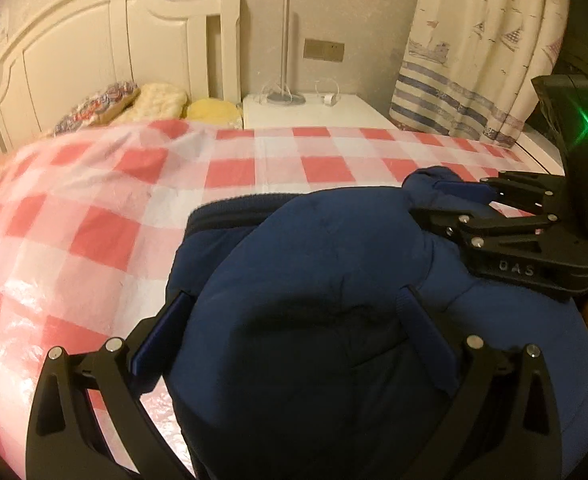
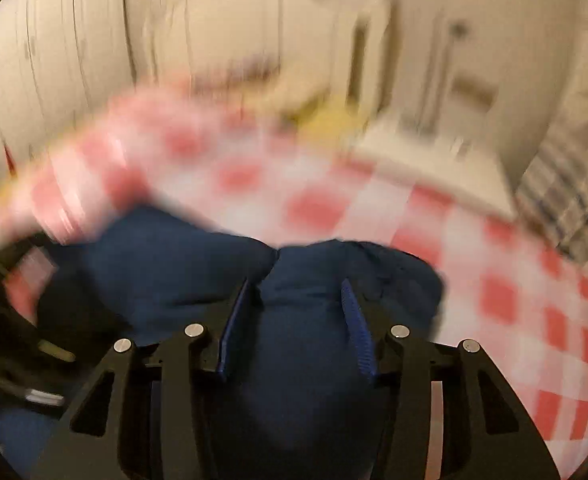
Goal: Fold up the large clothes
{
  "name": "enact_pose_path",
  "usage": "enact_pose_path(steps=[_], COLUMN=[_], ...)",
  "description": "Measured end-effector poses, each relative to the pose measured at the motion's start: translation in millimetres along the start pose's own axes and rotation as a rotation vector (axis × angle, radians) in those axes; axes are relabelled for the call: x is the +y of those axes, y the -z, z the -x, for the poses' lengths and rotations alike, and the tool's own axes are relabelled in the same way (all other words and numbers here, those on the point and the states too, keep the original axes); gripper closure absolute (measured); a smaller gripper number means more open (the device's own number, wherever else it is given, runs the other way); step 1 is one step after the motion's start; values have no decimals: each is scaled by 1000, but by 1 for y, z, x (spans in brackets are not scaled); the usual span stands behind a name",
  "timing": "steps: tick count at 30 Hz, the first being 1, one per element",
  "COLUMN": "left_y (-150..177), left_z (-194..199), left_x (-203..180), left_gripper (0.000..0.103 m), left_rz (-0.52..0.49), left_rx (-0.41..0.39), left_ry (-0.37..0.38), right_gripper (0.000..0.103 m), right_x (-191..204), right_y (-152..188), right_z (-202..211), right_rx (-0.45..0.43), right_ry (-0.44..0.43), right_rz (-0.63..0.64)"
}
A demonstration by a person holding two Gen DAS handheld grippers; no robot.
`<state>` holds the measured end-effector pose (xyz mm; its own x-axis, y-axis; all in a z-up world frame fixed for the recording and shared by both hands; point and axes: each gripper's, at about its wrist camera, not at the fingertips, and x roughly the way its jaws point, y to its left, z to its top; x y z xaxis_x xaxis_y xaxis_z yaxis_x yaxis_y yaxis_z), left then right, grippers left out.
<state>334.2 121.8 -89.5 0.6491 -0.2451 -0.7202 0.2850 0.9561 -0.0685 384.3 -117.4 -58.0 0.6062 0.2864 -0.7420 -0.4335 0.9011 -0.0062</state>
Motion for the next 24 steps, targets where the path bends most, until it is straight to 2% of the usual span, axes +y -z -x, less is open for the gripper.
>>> enact_pose_path(steps=[3, 6, 9, 10, 13, 15, 17, 20, 21, 24], left_y=[1, 3, 12, 18, 45, 65, 81, 104, 109, 108], left_z=[1, 7, 29, 42, 66, 69, 66, 65, 64, 64], left_x=[1, -1, 4, 11, 35, 50, 58, 69, 71, 62], left_gripper=[2, 2, 2, 2, 2, 2, 2, 2, 2, 2], left_rz=[3, 1, 29, 63, 176, 251, 306, 396, 413, 386], left_rx=[3, -12, -22, -23, 30, 89, 140, 154, 154, 136], left_ry=[11, -29, -131, -133, 2, 121, 207, 316, 340, 313], right_gripper=[56, 56, 56, 52, 4, 4, 4, 4, 4, 4], right_x=[4, 6, -12, -14, -22, -26, -28, -30, -28, -10], right_y=[-4, 1, 23, 33, 76, 103, 130, 149, 151, 156], right_z=[0, 14, 54, 68, 107, 117, 108, 93, 89, 73], right_rx=[17, 8, -84, -103, -100, -85, -4, 38, 52, 89], right_ry=[21, 49, -32, -64, -126, -174, -287, -480, -531, -635], right_rz=[7, 7, -157, -190, -251, -269, -318, -451, -470, -479])
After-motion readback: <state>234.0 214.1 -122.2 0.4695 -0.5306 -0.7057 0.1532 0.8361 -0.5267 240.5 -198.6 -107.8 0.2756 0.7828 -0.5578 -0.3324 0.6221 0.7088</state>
